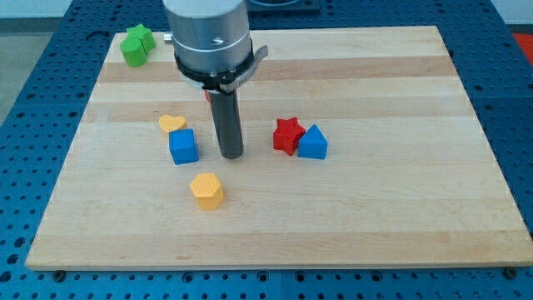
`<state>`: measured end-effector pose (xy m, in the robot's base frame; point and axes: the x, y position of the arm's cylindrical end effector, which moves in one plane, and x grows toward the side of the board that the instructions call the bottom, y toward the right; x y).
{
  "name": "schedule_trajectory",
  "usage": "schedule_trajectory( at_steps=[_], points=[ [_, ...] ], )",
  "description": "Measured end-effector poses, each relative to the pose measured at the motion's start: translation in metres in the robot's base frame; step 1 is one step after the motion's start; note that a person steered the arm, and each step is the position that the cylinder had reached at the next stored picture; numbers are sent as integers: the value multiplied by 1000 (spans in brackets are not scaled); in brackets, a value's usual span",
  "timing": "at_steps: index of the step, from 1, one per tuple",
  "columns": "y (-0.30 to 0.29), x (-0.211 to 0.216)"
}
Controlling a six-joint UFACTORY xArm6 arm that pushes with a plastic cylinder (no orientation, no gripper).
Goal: Slide the blue cube to the center left of the board
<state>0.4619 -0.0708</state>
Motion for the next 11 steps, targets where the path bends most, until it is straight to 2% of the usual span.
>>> schedule_trajectory(
  at_steps=[3, 4, 5, 6, 7, 8, 9, 10, 11],
  points=[
    [-122, 1],
    [-121, 2],
    [-90, 13],
    [-84, 43],
    [-117, 60],
    [-153, 43],
    [-169, 8],
    [-174, -4],
    [-171, 18]
  ],
)
